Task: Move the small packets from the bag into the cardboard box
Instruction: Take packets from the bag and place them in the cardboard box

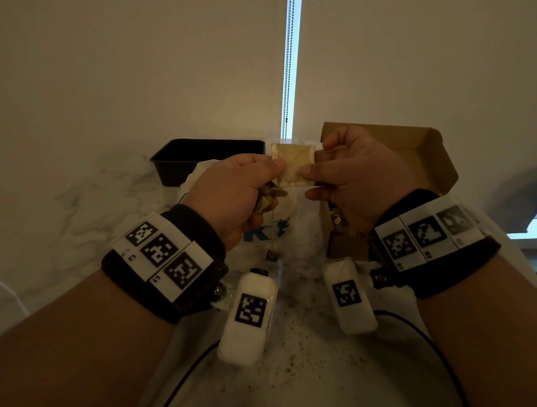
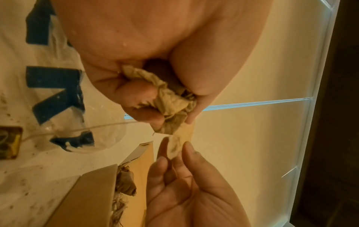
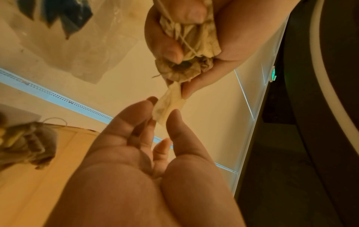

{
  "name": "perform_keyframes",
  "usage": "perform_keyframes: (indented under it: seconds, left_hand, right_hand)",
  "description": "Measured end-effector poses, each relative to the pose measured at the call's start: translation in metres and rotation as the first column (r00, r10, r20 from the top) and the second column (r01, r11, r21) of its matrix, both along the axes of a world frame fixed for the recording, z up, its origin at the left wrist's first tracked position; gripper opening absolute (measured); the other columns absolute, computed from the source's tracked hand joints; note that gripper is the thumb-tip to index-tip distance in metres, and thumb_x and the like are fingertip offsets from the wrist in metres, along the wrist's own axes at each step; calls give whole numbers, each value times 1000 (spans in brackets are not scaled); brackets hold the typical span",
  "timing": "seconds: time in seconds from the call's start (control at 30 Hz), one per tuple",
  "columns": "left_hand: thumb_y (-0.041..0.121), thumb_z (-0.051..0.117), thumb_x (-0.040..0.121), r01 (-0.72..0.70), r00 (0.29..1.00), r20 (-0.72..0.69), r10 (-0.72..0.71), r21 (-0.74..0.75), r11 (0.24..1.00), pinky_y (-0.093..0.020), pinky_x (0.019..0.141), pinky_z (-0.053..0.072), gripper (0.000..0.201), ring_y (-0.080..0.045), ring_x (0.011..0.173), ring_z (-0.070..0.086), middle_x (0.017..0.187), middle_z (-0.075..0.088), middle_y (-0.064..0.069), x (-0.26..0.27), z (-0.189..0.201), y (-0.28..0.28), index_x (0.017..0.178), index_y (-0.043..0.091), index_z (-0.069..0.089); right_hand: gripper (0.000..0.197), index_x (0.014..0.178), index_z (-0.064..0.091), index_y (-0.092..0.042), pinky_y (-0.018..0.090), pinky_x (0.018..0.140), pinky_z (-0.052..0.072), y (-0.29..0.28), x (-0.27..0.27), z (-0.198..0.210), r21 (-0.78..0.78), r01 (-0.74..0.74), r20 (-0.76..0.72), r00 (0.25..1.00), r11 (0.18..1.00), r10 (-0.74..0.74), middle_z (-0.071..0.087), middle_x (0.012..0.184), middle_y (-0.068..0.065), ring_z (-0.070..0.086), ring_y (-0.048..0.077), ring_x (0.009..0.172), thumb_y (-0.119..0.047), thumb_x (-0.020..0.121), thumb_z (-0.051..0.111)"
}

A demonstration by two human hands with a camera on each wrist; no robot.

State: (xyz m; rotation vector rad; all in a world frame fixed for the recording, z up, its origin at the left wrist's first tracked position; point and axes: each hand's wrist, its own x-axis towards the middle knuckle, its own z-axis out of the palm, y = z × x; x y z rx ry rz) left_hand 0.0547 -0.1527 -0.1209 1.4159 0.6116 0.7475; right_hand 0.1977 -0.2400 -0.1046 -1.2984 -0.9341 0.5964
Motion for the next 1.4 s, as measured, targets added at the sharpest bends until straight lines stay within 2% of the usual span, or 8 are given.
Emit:
perform_keyframes:
  seconds: [0.1, 0.27, 0.5, 0.63, 0.87, 1.07, 1.17, 1.4]
  left_hand:
    - [29, 65, 96, -16, 1000, 3, 16, -24, 1000, -20, 39, 36, 14, -14, 60, 56, 76, 66, -5, 0, 1, 0, 97, 17, 69]
    - [29, 65, 96, -48, 999, 5, 48, -49, 998, -19, 39, 35, 16, -14, 59, 55, 77, 65, -5, 0, 1, -2, 101, 15, 69]
    - [38, 64, 95, -48, 999, 1, 48, -122, 991, -19, 38, 35, 29, -11, 58, 54, 70, 67, 1, -2, 3, -1, 105, 11, 71]
    - [44, 61, 96, -18, 999, 41, 29, -236, 972, -17, 38, 36, 30, -10, 55, 55, 67, 67, 2, -4, 4, 0, 101, 16, 72]
    - [52, 54, 97, 74, 997, 55, -61, -288, 955, -18, 37, 37, 36, -11, 57, 56, 73, 65, -1, -1, 3, -4, 101, 19, 68]
    - [50, 56, 97, 57, 998, 44, -47, -267, 962, -17, 37, 37, 35, -11, 58, 56, 73, 63, -1, -1, -1, -6, 103, 17, 69]
    - [50, 56, 97, 51, 998, 40, -41, -273, 961, -17, 37, 37, 35, -11, 57, 56, 73, 63, -1, -2, -1, -6, 104, 18, 69]
    - [55, 53, 97, 70, 997, 45, -58, -330, 942, -19, 37, 38, 42, -13, 59, 57, 74, 63, -3, -4, 1, -4, 108, 18, 68]
  right_hand:
    - [30, 78, 53, -15, 30, 54, 51, -2, 1, -1, 29, 27, 102, 994, 999, -30, 58, 76, 6, 62, 21, 70, 13, 79, 66]
    - [30, 81, 72, -23, 23, 57, 51, -4, 1, -1, -8, 34, 195, 980, 999, -32, 69, 82, 2, 61, 12, 60, 6, 83, 66]
    - [25, 86, 76, -17, 33, 65, 56, -15, 12, 9, -38, 106, 59, 993, 994, -104, 74, 88, 9, 68, 19, 69, 6, 83, 65]
    - [24, 87, 76, -13, 26, 53, 50, -39, 34, 21, -38, 221, -13, 975, 975, -221, 73, 86, 8, 70, 21, 70, 7, 83, 65]
    - [20, 90, 72, -7, 25, 56, 56, -72, 62, 16, -260, 310, 28, 949, 914, -314, 70, 95, 15, 71, 19, 67, 9, 87, 60]
    - [25, 106, 67, 0, 29, 66, 56, -70, 74, 10, -453, 330, 120, 943, 828, -310, 65, 91, 14, 66, 21, 72, 13, 90, 53]
    - [27, 112, 65, 0, 40, 81, 56, -62, 83, 11, -553, 338, 220, 941, 762, -257, 65, 100, 19, 66, 28, 82, 10, 90, 54]
    - [20, 98, 60, -9, 35, 57, 55, -49, 98, 23, -612, 511, 523, 834, 603, -176, 66, 97, 13, 66, 26, 76, -22, 85, 67]
